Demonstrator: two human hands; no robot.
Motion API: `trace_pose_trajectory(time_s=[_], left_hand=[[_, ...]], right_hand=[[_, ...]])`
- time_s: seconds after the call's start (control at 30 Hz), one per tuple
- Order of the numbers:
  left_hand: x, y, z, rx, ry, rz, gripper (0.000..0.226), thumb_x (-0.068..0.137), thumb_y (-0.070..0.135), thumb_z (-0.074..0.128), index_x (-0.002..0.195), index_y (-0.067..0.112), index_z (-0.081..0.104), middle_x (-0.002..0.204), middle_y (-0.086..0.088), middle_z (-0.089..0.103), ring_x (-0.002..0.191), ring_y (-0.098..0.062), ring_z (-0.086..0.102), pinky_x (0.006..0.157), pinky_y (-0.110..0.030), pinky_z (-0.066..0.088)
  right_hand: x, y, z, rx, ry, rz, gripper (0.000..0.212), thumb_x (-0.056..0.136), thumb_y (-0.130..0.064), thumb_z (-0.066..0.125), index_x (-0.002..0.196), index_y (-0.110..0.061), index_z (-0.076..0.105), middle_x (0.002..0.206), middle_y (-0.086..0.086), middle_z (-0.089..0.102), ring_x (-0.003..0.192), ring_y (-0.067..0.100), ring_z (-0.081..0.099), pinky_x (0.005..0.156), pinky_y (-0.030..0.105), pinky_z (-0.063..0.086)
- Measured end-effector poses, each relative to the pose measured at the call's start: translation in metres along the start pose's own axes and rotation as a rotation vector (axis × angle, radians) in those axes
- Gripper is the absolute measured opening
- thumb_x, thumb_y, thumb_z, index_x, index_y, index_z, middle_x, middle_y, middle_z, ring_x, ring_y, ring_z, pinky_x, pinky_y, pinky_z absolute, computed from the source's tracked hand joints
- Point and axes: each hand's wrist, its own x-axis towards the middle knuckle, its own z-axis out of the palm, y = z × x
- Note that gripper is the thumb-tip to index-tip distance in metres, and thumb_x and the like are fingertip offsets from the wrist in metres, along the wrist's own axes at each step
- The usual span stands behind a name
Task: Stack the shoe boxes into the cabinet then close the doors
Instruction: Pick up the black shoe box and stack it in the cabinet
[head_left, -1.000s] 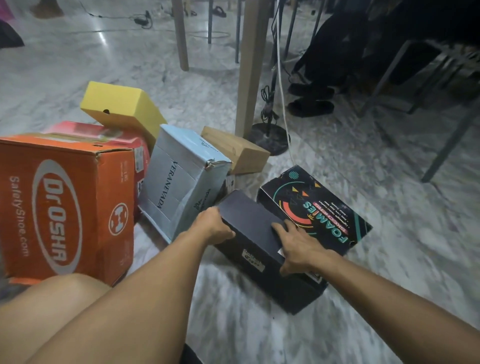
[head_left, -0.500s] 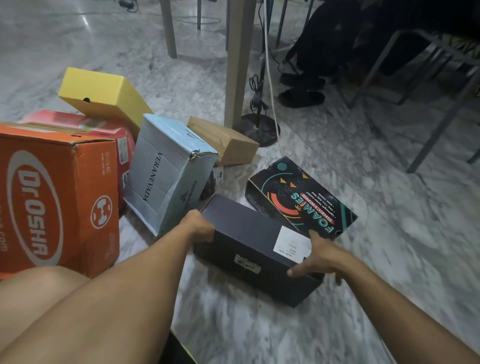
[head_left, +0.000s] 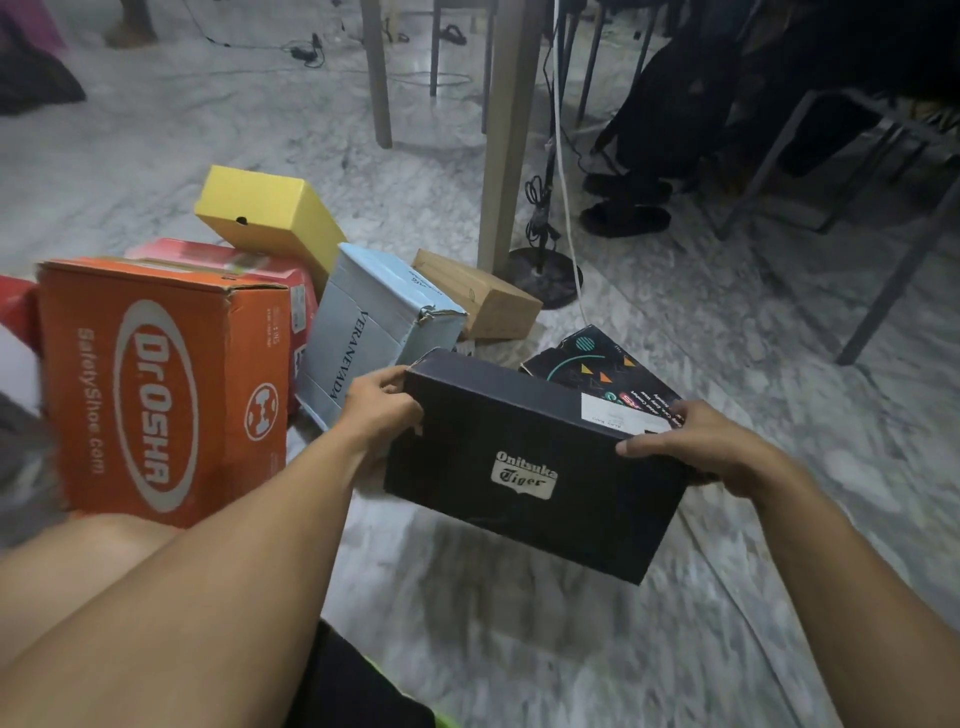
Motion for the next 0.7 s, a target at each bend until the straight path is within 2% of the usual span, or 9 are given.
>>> trace_pose_trajectory(time_s=[0.1, 0.17, 0.23, 0.33, 0.4, 0.47, 0.53, 0.6, 0.7], left_hand=[[-0.014, 0.013, -0.016, -0.1, 0.022, 0.082, 0.071, 0.071, -0.019, 0.058, 0.131, 0.017, 0.06, 0.115, -0.008, 0.069, 0.098, -0.021, 0.059, 0.063, -0.021, 0.047], [-0.02, 0.025, -0.03, -0.152, 0.029, 0.132, 0.076, 0.071, -0.02, 0.057, 0.136, 0.019, 0.055, 0.111, -0.007, 0.07, 0.083, -0.016, 0.056, 0.05, -0.015, 0.044], [-0.028, 0.038, -0.048, -0.169, 0.028, 0.173, 0.085, 0.064, -0.017, 0.061, 0.138, 0.024, 0.053, 0.104, -0.003, 0.071, 0.078, -0.016, 0.059, 0.059, -0.019, 0.05], [-0.041, 0.055, -0.082, -0.114, 0.078, 0.248, 0.095, 0.057, -0.01, 0.065, 0.141, 0.029, 0.047, 0.104, 0.001, 0.068, 0.088, -0.015, 0.06, 0.07, -0.026, 0.05], [-0.048, 0.062, -0.111, -0.073, 0.167, 0.254, 0.098, 0.055, -0.004, 0.068, 0.146, 0.023, 0.04, 0.114, -0.002, 0.063, 0.098, -0.02, 0.061, 0.071, -0.028, 0.05], [-0.053, 0.065, -0.143, -0.119, 0.244, 0.233, 0.095, 0.048, 0.002, 0.069, 0.14, 0.011, 0.045, 0.123, -0.009, 0.062, 0.106, -0.026, 0.062, 0.076, -0.033, 0.052], [-0.06, 0.067, -0.174, -0.145, 0.282, 0.254, 0.074, 0.052, -0.001, 0.076, 0.123, 0.004, 0.058, 0.118, -0.014, 0.067, 0.1, -0.026, 0.064, 0.074, -0.032, 0.052], [-0.071, 0.069, -0.201, -0.144, 0.285, 0.283, 0.059, 0.046, 0.004, 0.079, 0.104, 0.012, 0.07, 0.101, -0.008, 0.073, 0.089, -0.025, 0.068, 0.076, -0.031, 0.054], [-0.093, 0.066, -0.24, -0.221, 0.235, 0.299, 0.057, 0.054, 0.002, 0.078, 0.11, 0.015, 0.07, 0.096, -0.003, 0.076, 0.087, -0.022, 0.071, 0.073, -0.028, 0.058]], right_hand=[[-0.014, -0.021, -0.006, 0.232, 0.116, -0.073, 0.059, 0.063, -0.032, 0.091, 0.099, -0.012, 0.049, 0.087, 0.003, 0.063, 0.073, 0.015, 0.062, 0.057, 0.031, 0.048], [-0.015, -0.035, -0.004, 0.326, 0.178, -0.118, 0.067, 0.057, -0.04, 0.092, 0.102, -0.007, 0.055, 0.086, 0.009, 0.067, 0.067, 0.017, 0.064, 0.049, 0.026, 0.046], [-0.018, -0.054, 0.005, 0.366, 0.223, -0.132, 0.078, 0.042, -0.053, 0.094, 0.097, -0.004, 0.065, 0.086, 0.012, 0.073, 0.064, 0.019, 0.07, 0.047, 0.024, 0.05], [-0.008, -0.077, 0.017, 0.393, 0.328, -0.185, 0.1, 0.023, -0.074, 0.087, 0.098, -0.011, 0.067, 0.09, 0.007, 0.073, 0.077, 0.023, 0.072, 0.064, 0.038, 0.06], [-0.016, -0.101, 0.029, 0.407, 0.365, -0.277, 0.086, 0.026, -0.077, 0.085, 0.08, -0.014, 0.061, 0.078, 0.003, 0.066, 0.07, 0.021, 0.065, 0.055, 0.034, 0.051], [-0.034, -0.132, 0.044, 0.47, 0.316, -0.372, 0.068, 0.041, -0.063, 0.09, 0.078, -0.016, 0.057, 0.076, 0.006, 0.061, 0.063, 0.02, 0.057, 0.053, 0.031, 0.044], [-0.045, -0.157, 0.055, 0.53, 0.247, -0.472, 0.059, 0.053, -0.038, 0.093, 0.096, -0.013, 0.061, 0.096, 0.011, 0.067, 0.07, 0.019, 0.063, 0.064, 0.034, 0.052], [-0.053, -0.177, 0.063, 0.536, 0.172, -0.588, 0.069, 0.045, -0.035, 0.094, 0.103, -0.016, 0.062, 0.111, 0.01, 0.066, 0.092, 0.023, 0.068, 0.083, 0.043, 0.057], [-0.074, -0.205, 0.074, 0.427, -0.041, -0.719, 0.09, 0.04, -0.034, 0.096, 0.122, -0.022, 0.06, 0.122, 0.0, 0.065, 0.107, 0.021, 0.066, 0.091, 0.043, 0.055]])
